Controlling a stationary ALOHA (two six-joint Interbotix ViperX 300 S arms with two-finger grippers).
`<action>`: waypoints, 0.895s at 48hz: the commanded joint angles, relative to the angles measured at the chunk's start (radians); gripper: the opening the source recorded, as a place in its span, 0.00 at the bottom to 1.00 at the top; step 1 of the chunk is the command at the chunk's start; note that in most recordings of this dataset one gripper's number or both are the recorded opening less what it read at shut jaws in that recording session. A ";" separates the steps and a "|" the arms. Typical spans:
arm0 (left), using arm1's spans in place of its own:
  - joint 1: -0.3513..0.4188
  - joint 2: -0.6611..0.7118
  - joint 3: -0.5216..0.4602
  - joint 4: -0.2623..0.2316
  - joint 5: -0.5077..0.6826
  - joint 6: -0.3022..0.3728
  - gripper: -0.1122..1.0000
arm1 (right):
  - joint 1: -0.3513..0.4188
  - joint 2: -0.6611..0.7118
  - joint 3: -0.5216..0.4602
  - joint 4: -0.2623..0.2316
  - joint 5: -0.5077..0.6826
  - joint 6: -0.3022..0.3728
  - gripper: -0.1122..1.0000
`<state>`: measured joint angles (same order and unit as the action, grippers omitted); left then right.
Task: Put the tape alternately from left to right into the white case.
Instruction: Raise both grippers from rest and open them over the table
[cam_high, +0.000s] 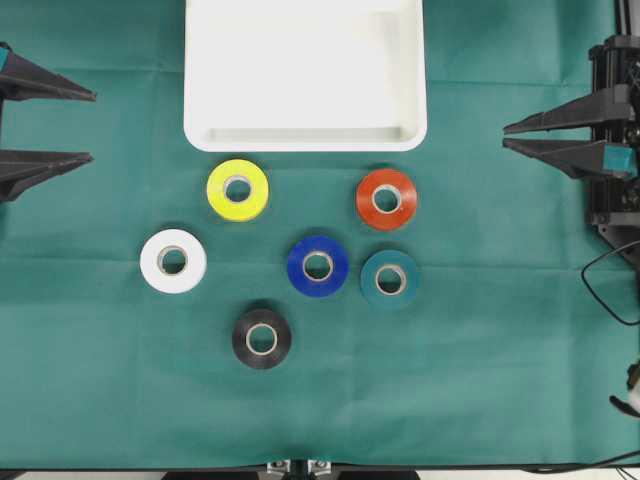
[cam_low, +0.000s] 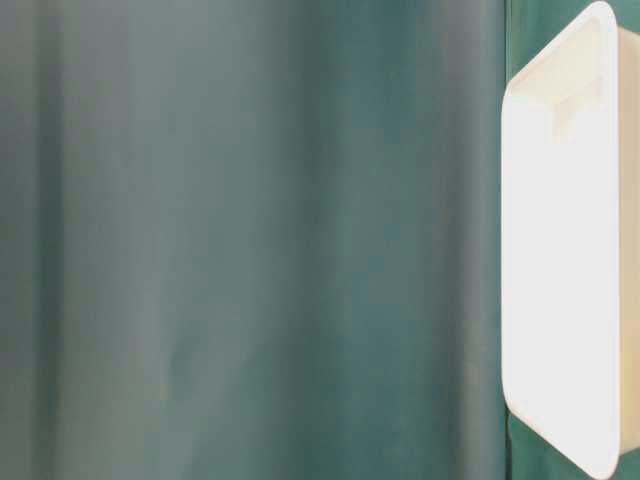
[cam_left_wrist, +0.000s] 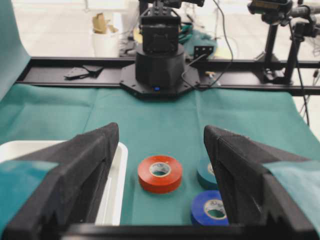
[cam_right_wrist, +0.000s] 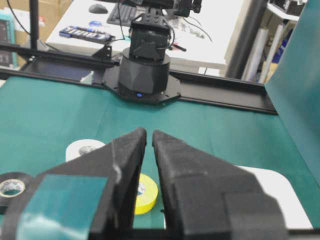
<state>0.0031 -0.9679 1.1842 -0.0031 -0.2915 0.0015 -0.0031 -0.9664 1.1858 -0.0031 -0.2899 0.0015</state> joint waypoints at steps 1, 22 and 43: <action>-0.021 0.005 -0.009 -0.020 -0.005 0.003 0.32 | -0.003 0.008 -0.011 0.002 -0.012 0.006 0.32; -0.035 0.006 0.003 -0.023 0.002 -0.011 0.01 | -0.005 0.005 0.011 0.000 -0.014 0.006 0.10; -0.034 0.008 0.008 -0.023 0.011 -0.020 0.06 | -0.020 0.008 0.014 0.000 -0.009 0.008 0.13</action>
<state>-0.0291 -0.9679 1.1996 -0.0245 -0.2761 -0.0184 -0.0184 -0.9664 1.2118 -0.0046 -0.2945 0.0077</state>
